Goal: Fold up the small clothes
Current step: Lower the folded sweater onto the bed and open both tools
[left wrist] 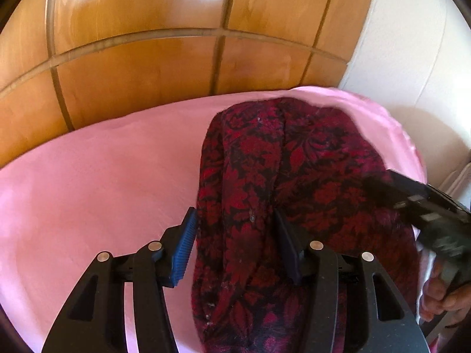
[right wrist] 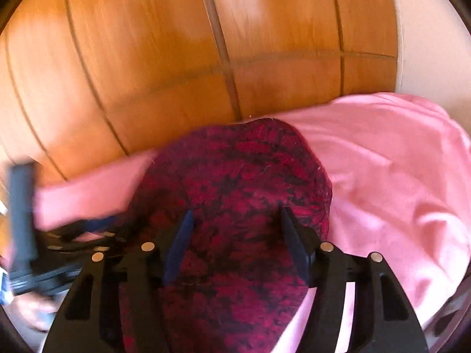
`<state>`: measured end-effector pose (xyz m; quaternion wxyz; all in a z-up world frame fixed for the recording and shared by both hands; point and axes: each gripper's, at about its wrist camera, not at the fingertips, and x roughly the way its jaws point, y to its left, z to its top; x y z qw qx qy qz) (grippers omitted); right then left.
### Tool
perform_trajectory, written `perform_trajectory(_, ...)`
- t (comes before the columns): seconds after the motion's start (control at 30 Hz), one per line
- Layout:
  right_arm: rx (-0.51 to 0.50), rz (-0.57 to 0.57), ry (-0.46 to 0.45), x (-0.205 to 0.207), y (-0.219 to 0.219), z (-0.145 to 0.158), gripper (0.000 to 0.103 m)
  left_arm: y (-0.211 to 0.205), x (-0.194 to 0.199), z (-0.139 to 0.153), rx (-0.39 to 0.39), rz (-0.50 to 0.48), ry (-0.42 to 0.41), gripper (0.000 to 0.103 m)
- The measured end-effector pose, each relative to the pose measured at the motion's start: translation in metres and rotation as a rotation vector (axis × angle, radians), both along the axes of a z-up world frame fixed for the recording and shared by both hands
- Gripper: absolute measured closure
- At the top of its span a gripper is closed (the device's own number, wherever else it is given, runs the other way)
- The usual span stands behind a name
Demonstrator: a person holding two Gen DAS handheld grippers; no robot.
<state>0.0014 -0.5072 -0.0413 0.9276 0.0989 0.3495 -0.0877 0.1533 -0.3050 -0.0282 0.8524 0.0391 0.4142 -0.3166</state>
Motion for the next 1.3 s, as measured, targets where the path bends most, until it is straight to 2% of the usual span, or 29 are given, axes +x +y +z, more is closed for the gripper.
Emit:
perform_trajectory(0.07, -0.006, -0.024, 0.014, 0.013, -0.003, -0.015, 0.039, 0.004, 0.01, -0.006, -0.03, 0.02, 0.047, 0.051)
perform_trajectory(0.13, -0.017, -0.001, 0.015, 0.011, -0.006, -0.018, 0.038, 0.012, 0.01, -0.011, -0.08, 0.044, 0.087, 0.051)
perform_trajectory(0.27, -0.091, 0.021, -0.002, -0.003, 0.009, -0.019, 0.038, 0.019, -0.008, -0.016, -0.108, 0.049, 0.075, 0.051)
perform_trajectory(0.4, -0.073, -0.013, -0.019, -0.001, 0.005, -0.02, 0.037, 0.023, -0.007, -0.013, -0.136, 0.075, 0.086, 0.049)
perform_trajectory(0.43, -0.084, -0.028, -0.022, -0.004, 0.007, -0.017, 0.034, 0.025, -0.009, -0.009, -0.131, 0.086, 0.073, 0.042)
perform_trajectory(0.47, -0.091, -0.044, -0.023, -0.007, 0.011, -0.01, 0.032, 0.026, -0.011, -0.005, -0.126, 0.088, 0.06, 0.039)
perform_trajectory(0.53, -0.091, -0.087, -0.016, -0.014, 0.014, -0.004, 0.02, 0.028, -0.018, 0.002, -0.106, 0.084, 0.019, 0.036)
perform_trajectory(0.57, -0.083, -0.1, -0.016, -0.014, 0.015, 0.002, 0.018, 0.029, -0.022, 0.003, -0.092, 0.094, -0.001, 0.033)
perform_trajectory(0.63, -0.055, -0.118, -0.024, -0.022, 0.016, 0.007, 0.012, 0.031, -0.028, 0.005, -0.088, 0.1, -0.016, 0.033)
perform_trajectory(0.87, -0.101, -0.13, -0.044, -0.045, 0.04, 0.011, 0.008, 0.037, -0.046, 0.014, -0.067, 0.116, -0.086, 0.033)
perform_trajectory(1.0, -0.115, -0.158, -0.054, -0.057, 0.049, 0.013, 0.006, 0.045, -0.055, 0.017, -0.074, 0.142, -0.099, 0.032)
perform_trajectory(1.3, -0.141, -0.199, -0.081, -0.083, 0.075, 0.017, 0.003, 0.07, -0.082, 0.025, -0.072, 0.193, -0.165, 0.021)
